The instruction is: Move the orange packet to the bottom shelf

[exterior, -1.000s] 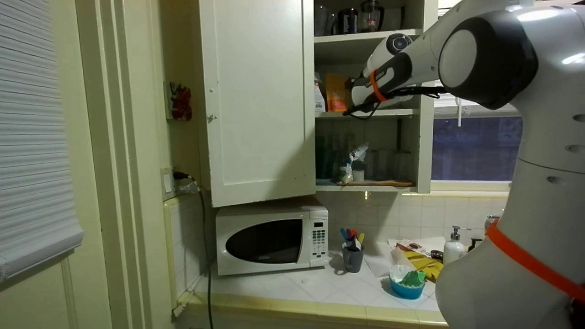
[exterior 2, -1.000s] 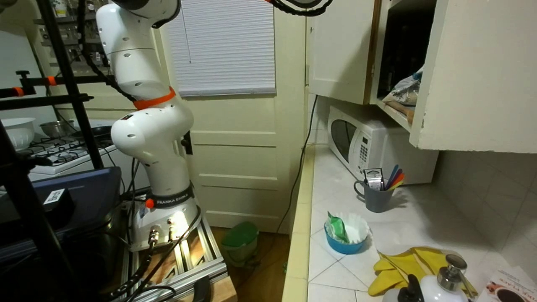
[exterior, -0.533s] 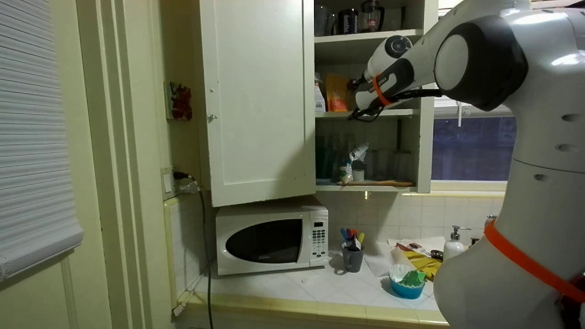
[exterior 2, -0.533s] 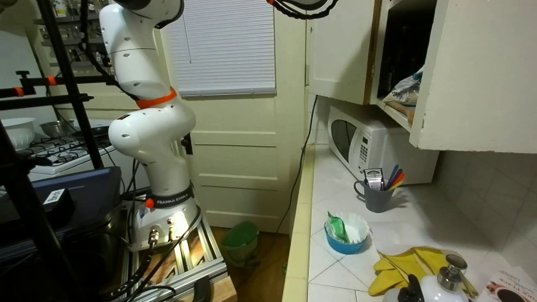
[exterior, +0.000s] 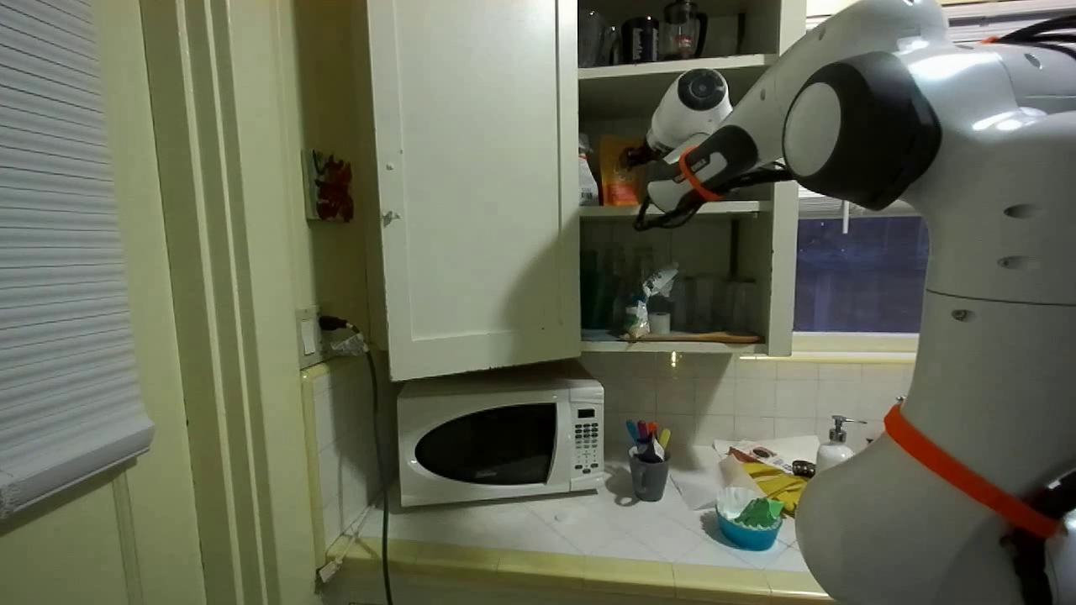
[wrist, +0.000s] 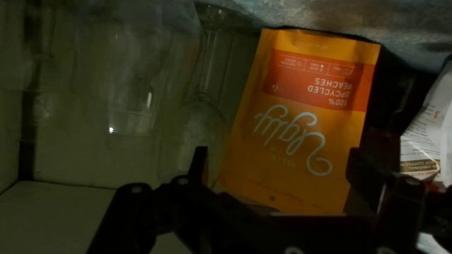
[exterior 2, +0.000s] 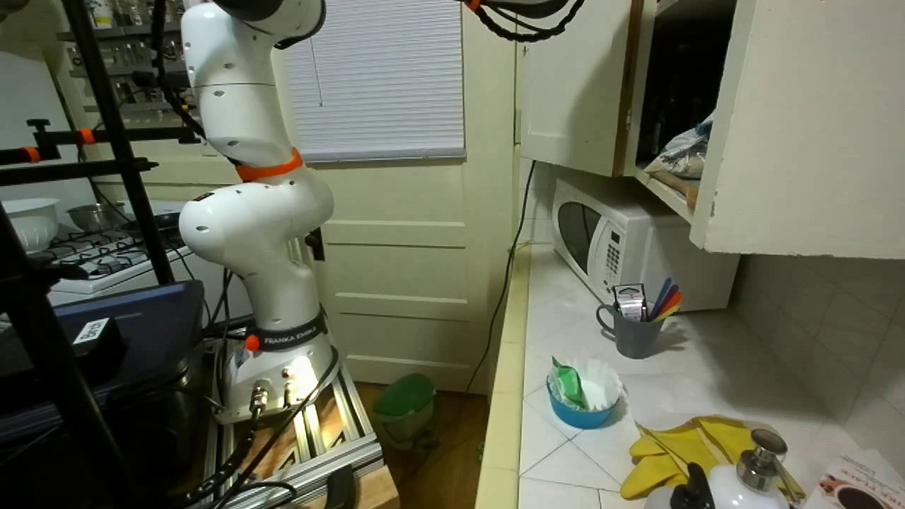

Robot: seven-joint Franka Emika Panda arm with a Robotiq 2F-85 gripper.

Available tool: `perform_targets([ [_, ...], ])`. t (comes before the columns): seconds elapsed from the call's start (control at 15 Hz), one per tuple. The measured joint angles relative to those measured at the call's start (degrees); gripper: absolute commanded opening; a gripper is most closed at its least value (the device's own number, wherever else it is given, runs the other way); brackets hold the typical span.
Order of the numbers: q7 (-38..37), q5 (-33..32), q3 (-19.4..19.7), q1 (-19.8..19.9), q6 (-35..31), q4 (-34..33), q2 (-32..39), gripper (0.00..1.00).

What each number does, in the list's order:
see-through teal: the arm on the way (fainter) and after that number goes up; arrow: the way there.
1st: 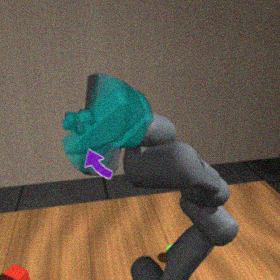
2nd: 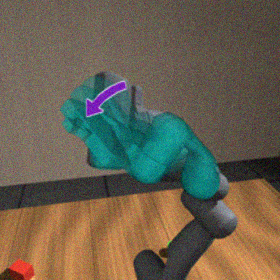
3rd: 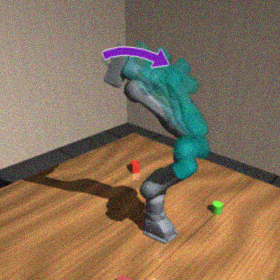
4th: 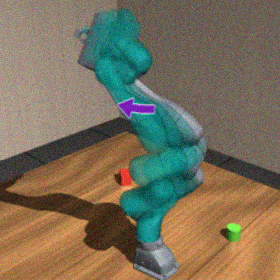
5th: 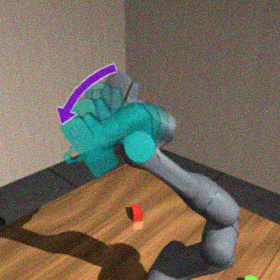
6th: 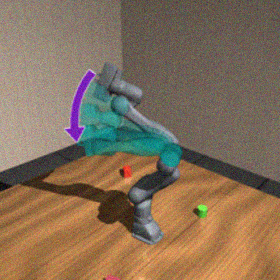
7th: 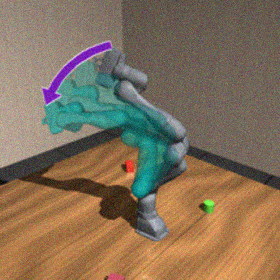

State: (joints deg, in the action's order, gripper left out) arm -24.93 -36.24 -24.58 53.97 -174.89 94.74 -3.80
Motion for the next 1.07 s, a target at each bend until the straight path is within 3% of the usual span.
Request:
perform_targets([
  [0.13,-4.18,-4.63,-1.07,0.04,3.09,-2.92,1.46,1.0],
  [0.6,-5.43,-5.89,-1.37,-0.08,3.56,-3.86,2.35,1.0],
  [1.07,-11.56,-14.43,-1.82,-1.19,5.2,-10.9,8.33,1.0],
])
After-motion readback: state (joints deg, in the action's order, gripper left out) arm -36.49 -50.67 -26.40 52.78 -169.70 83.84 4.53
